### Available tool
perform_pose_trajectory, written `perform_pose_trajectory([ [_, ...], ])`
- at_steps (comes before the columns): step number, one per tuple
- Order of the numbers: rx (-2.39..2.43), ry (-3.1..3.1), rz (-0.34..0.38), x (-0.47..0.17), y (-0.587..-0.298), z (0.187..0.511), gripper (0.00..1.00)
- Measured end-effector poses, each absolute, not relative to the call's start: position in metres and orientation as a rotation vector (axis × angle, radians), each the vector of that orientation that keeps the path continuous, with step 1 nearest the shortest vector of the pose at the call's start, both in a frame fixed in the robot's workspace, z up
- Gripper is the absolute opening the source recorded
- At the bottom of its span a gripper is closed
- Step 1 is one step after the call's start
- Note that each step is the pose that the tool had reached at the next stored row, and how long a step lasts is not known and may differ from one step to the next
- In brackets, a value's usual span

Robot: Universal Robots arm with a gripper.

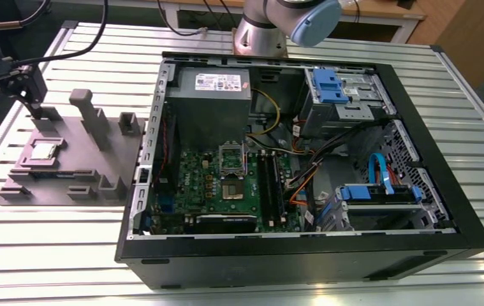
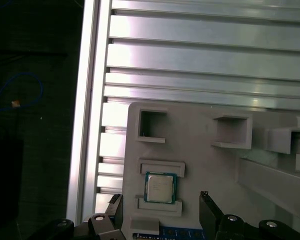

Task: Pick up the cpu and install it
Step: 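Pick up the cpu and move it towards the insertion slot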

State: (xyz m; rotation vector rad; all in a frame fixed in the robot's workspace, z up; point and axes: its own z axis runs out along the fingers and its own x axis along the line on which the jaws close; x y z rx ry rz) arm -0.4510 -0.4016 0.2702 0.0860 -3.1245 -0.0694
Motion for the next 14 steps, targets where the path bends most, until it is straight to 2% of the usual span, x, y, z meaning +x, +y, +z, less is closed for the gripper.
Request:
perform_pose_trajectory([
  [14,0.086,-3.125,-0.069,-0.4509,-0.4017,0.2679,0.71],
])
